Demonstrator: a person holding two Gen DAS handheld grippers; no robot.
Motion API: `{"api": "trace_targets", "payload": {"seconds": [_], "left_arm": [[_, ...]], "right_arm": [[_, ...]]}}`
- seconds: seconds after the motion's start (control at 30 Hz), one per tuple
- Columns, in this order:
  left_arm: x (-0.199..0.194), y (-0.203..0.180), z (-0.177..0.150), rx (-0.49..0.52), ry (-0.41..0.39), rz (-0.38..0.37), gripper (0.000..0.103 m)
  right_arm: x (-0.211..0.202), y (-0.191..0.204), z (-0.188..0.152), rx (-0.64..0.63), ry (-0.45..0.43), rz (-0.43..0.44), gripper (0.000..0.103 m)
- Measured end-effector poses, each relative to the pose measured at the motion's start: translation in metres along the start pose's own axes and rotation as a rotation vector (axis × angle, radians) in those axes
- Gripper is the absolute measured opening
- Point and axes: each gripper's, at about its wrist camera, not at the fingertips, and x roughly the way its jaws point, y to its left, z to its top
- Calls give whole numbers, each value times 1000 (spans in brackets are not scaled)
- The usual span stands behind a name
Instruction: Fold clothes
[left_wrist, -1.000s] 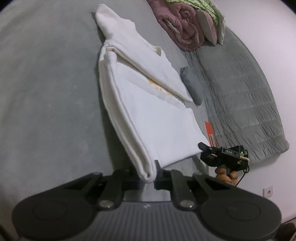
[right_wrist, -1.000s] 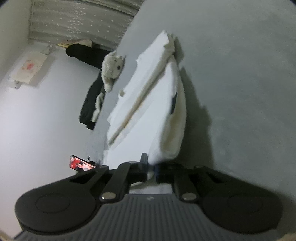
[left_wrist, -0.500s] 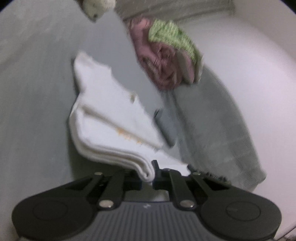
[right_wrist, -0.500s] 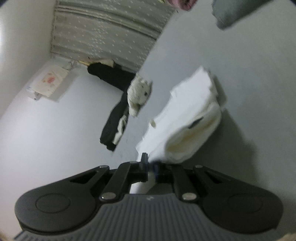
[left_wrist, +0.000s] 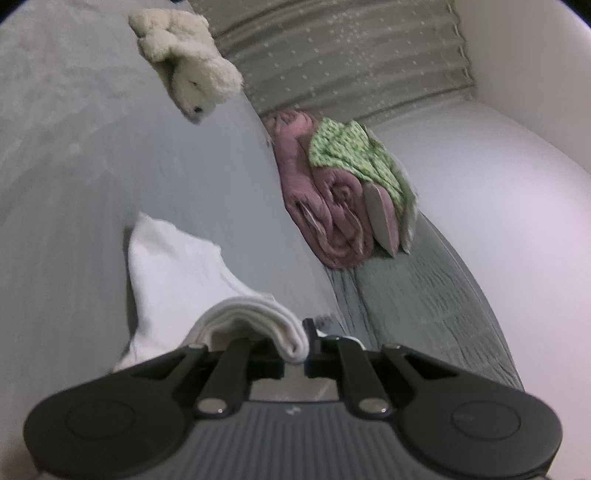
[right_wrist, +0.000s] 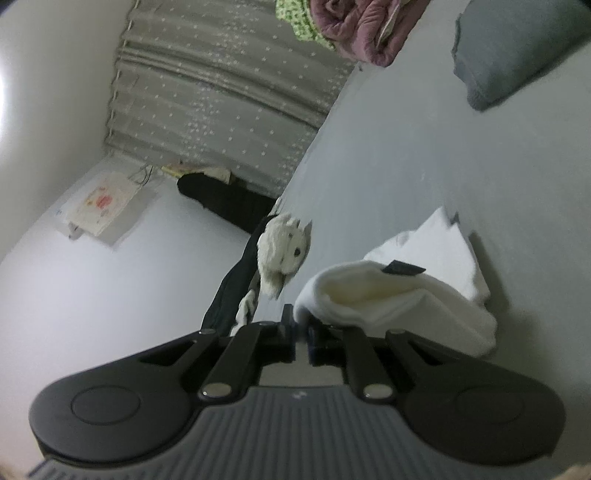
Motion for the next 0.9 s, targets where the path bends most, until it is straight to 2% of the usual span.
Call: {"api": "trace_targets", "payload": {"seconds": [0.3,0.6,0.73,0.83,0.9], "left_arm": [[30,7,20,-17,-83,82,8],[47,20,24,-10,-107,166,8],[52,21,23,-1,-112,196,9],[56,21,22,-5,-118,223,9],[57,22,22,-16,-123,239,10]], "right_arm": [[30,-13,13,-32,-44,-43,10],[50,-25,11,-78,-56,-95,10],[48,-33,11,-60,-53,-113,11],[45,-33,12,-53,-51,-117,17],[40,-29,13,-56,-72,-104,41]]}}
